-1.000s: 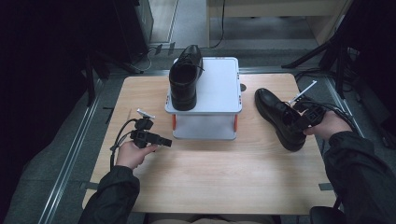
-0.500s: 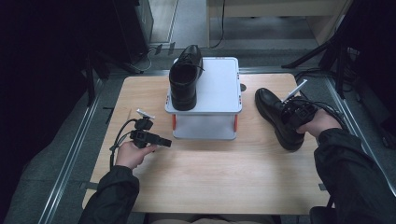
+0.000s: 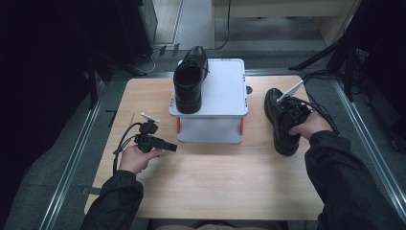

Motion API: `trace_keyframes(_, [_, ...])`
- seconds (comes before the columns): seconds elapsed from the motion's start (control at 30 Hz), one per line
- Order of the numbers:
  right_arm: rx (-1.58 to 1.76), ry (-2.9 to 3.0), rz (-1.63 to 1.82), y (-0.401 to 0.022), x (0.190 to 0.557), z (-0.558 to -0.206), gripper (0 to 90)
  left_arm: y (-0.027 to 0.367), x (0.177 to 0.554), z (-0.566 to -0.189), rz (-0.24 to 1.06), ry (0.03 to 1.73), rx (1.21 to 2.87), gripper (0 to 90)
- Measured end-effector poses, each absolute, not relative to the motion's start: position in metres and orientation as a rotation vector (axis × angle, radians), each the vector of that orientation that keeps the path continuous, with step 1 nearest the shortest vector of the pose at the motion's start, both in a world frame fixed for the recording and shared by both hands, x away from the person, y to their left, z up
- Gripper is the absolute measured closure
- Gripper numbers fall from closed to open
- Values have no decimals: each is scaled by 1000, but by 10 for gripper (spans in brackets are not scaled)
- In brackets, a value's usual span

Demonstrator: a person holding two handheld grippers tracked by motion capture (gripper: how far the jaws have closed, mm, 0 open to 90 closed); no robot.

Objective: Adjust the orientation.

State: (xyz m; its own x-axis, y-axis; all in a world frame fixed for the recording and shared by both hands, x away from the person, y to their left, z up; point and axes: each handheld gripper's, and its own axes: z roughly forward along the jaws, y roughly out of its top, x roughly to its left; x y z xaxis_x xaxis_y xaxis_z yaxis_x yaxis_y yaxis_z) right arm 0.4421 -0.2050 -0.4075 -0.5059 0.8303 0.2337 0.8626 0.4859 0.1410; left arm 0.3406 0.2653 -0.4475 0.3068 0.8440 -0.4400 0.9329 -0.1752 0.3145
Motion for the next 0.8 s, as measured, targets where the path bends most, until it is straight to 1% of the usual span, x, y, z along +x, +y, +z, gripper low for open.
trace_keyframes(0.1, [-1477, -2586, -400, -209, 441, -408, 822, 265, 341, -448, -221, 1573, 2058, 458])
trace_keyframes(0.17, [-1496, -2598, -414, -211, 440, -405, 766, 265, 341, -448, -221, 1575, 2058, 457])
trace_keyframes(0.27, [-1546, -2563, -481, -219, 440, -396, 708, 265, 341, -449, -220, 1579, 2059, 456])
trace_keyframes(0.53, [-1739, -2474, -570, -257, 447, -374, 697, 264, 341, -449, -219, 1589, 2054, 454])
trace_keyframes(0.63, [-1795, -2475, -554, -267, 449, -376, 663, 264, 341, -450, -219, 1589, 2063, 453])
trace_keyframes(0.8, [-1870, -2425, -546, -273, 450, -393, 661, 264, 342, -451, -219, 1584, 2075, 453])
